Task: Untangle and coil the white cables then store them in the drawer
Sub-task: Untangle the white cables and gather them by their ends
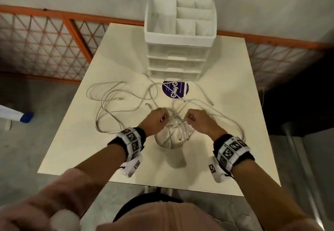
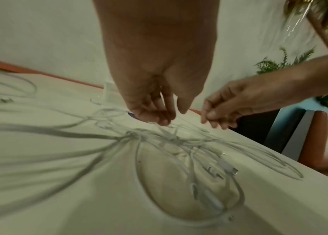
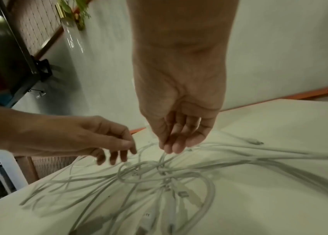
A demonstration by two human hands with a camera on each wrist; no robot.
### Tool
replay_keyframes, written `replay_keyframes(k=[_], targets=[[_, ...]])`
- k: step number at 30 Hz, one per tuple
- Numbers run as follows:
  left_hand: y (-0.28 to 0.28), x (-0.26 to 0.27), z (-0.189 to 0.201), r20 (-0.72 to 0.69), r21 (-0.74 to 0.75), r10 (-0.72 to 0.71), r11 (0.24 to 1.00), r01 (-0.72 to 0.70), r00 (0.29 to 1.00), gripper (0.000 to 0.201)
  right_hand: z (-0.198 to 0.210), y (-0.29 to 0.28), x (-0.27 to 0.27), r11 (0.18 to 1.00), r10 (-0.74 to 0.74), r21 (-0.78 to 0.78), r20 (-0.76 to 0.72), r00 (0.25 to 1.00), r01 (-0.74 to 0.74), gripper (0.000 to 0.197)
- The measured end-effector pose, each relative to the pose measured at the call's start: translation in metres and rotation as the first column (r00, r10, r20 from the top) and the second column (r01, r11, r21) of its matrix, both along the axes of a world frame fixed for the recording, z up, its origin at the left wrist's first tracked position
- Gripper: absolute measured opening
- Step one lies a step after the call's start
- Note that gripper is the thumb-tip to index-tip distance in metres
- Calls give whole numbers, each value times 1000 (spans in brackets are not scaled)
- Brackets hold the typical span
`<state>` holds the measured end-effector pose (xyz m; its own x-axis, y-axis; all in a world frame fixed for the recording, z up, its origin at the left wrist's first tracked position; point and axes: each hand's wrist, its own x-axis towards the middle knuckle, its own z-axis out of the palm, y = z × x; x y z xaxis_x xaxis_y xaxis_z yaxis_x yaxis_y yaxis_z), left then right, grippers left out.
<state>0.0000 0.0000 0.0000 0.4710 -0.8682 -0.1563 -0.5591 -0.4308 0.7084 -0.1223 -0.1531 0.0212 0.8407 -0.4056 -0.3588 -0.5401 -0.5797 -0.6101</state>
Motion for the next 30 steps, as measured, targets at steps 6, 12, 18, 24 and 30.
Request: replay_keyframes(k=[6, 12, 18, 24, 30], targets=[[-31, -15, -18, 233, 219, 46, 971, -99, 971, 41, -6, -4, 25, 995, -34, -92, 87, 996, 43, 21], [-32, -12, -15, 119, -80, 191, 980, -182, 974, 17, -15, -7, 26, 987, 52, -157, 48, 997, -44, 32], [-38, 3, 60, -254, -548, 232, 765, -338, 939, 7, -12, -21, 30, 968, -40, -244, 53, 998, 51, 25], [-24, 46, 124, -735, -563, 221, 328, -759, 641, 20, -12, -59, -13, 967, -188, 198, 145, 971, 158, 30], [-3, 76, 121, -720, -468, 486, 187, -864, 495, 23, 25, -82, -59, 903, -235, 400, 145, 961, 160, 17]])
